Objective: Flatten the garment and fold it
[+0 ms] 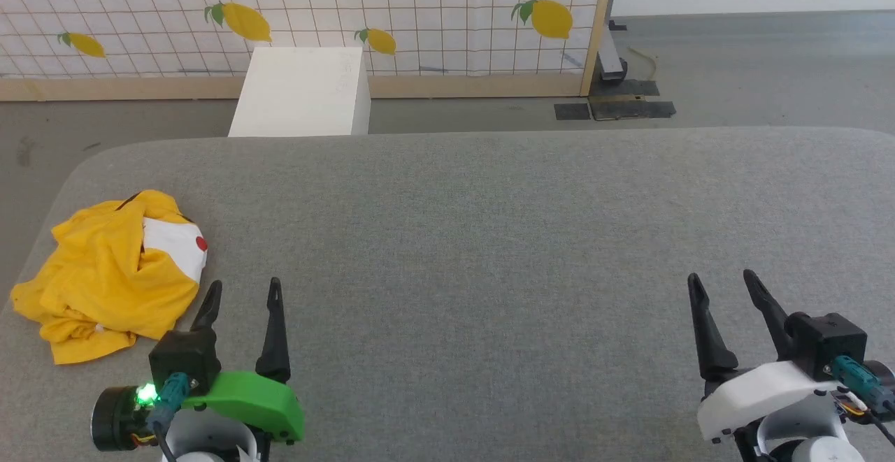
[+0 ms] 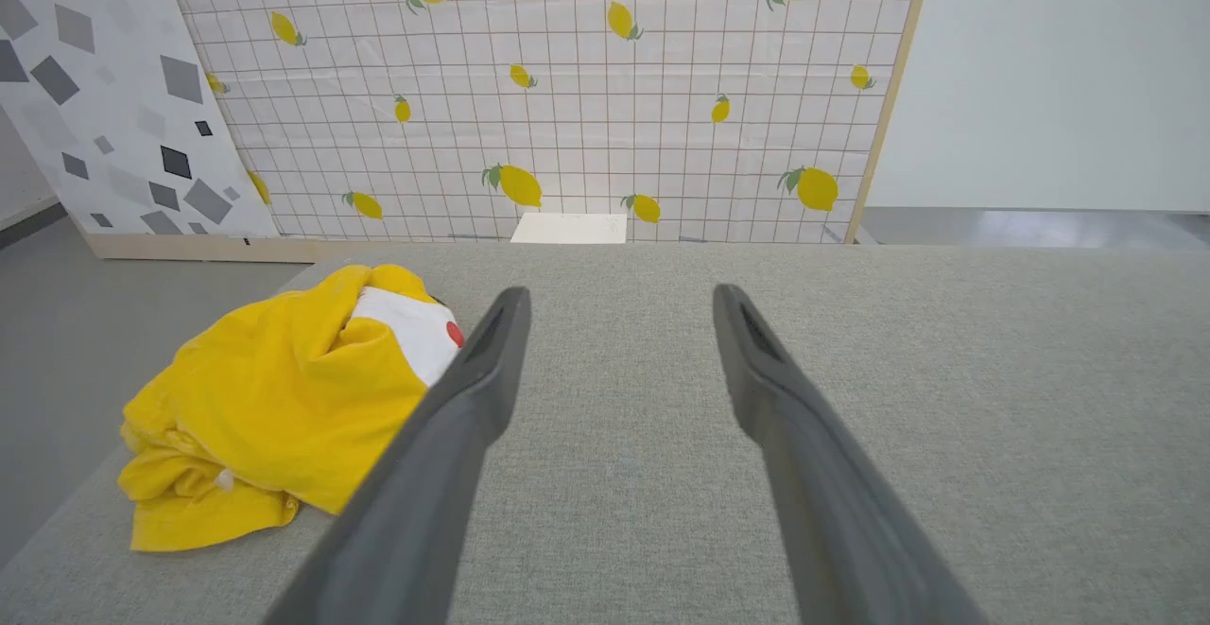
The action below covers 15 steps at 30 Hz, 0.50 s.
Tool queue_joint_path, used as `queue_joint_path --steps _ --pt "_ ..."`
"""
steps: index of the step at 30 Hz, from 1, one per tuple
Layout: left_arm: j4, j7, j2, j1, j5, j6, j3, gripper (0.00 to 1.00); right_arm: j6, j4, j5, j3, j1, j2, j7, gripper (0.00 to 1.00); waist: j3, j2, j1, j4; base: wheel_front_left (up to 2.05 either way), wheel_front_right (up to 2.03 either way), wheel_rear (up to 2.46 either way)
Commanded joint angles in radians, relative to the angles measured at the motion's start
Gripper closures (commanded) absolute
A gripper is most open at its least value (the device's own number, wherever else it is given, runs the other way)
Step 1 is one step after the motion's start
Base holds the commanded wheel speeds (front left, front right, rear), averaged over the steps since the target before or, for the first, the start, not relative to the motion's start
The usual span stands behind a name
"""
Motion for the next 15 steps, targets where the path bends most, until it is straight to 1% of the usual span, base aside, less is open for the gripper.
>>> queue_joint_path --steps 1,15 --pt "-0.006 -0.012 -0.001 0.013 -0.016 -0.005 0.006 0.00 0.000 0.007 0.015 -0.006 -0.003 0.000 -0.013 0.00 0.000 0.0000 0.0000 0.001 0.00 0.00 0.00" --pt "-0.017 -0.041 -0.002 0.020 -0.034 -0.012 0.015 0.00 -0.001 0.026 0.040 -0.027 -0.002 0.000 -0.042 0.00 0.002 0.0000 0.0000 0.019 0.00 0.00 0.00"
